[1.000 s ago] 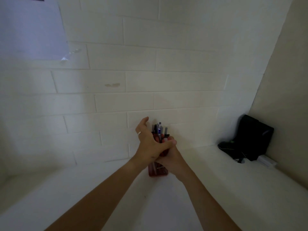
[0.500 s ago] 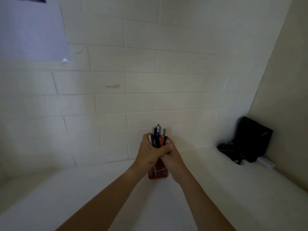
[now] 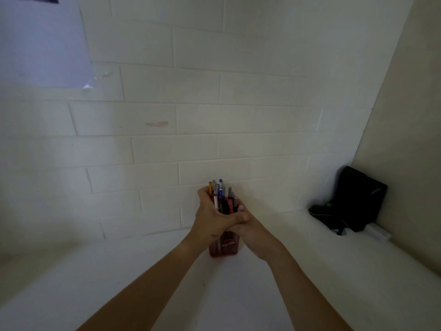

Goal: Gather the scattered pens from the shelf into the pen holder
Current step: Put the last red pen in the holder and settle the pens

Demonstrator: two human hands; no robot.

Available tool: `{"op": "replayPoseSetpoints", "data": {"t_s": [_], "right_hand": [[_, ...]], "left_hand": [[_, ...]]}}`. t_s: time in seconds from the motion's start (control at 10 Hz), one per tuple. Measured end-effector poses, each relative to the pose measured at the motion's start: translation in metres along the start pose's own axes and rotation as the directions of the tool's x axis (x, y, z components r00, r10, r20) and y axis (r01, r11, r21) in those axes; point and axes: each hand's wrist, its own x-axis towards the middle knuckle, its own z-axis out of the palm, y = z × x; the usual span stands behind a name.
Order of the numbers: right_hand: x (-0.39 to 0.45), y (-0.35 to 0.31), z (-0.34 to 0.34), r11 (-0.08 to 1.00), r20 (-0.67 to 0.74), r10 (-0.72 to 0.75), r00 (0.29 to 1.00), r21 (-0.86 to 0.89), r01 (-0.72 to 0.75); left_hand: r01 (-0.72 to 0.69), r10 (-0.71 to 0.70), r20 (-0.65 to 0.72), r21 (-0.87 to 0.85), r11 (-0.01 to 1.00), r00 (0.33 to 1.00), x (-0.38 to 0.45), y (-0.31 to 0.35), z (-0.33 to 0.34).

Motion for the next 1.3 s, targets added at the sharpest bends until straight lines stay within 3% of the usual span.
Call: {"op": "replayPoseSetpoints", "data": {"t_s": [0.1, 0.3, 0.4, 0.5, 0.6, 0.8, 1.0, 1.1, 1.2, 1.3], "right_hand": [[-0.004, 0.01, -0.005, 0.999, 0.041, 0.03, 0.999, 0.031, -0.031], [-0.008, 0.008, 0.003, 0.999, 0.007, -0.008, 1.0, 0.042, 0.008], [-0.009, 0.008, 0.005, 1.0, -0.035, -0.023, 0.999, -0.015, 0.022], [-0.007, 0.015, 0.006, 0.998, -0.063, -0.032, 0.997, -0.055, 0.029], [-0.005, 0.025, 0.007, 1.0, -0.094, -0.01, 0.995, -0.023, 0.008], [-0.015, 0.026, 0.012, 0.999, -0.113, 0.034, 0.993, 0.008, -0.034], [-0.032, 0.003, 0.018, 0.992, -0.129, 0.079, 0.989, -0.084, -0.091], [-0.056, -0.034, 0.01, 0.967, -0.197, 0.117, 0.973, -0.199, -0.156], [-0.097, -0.085, -0.006, 0.947, -0.252, -0.014, 0.968, -0.313, -0.068], [-0.16, -0.156, -0.023, 0.915, -0.261, -0.269, 0.927, -0.37, 0.161]], "left_hand": [[-0.016, 0.017, -0.012, 0.06, 0.998, 1.0, -0.003, 0.003, -0.003], [-0.047, 0.085, -0.221, 0.172, 0.984, 0.971, -0.013, 0.008, 0.014], [-0.05, 0.127, -0.22, 0.327, 0.944, 0.967, -0.01, 0.005, 0.017], [0.045, -0.017, -0.116, 0.242, 0.969, 0.993, -0.006, -0.004, 0.011], [0.035, -0.02, -0.069, 0.228, 0.973, 0.997, -0.008, -0.013, 0.006], [0.011, 0.001, -0.054, 0.215, 0.977, 0.999, -0.007, -0.011, 0.007], [0.107, -0.098, -0.049, 0.232, 0.967, 0.994, -0.019, 0.001, -0.001], [0.13, -0.094, -0.113, 0.361, 0.923, 0.989, -0.04, 0.035, -0.016], [-0.091, 0.145, -0.108, 0.402, 0.911, 0.983, -0.077, 0.09, -0.045], [-0.402, 0.458, -0.053, 0.398, 0.825, 0.888, -0.132, 0.161, -0.089]]}}
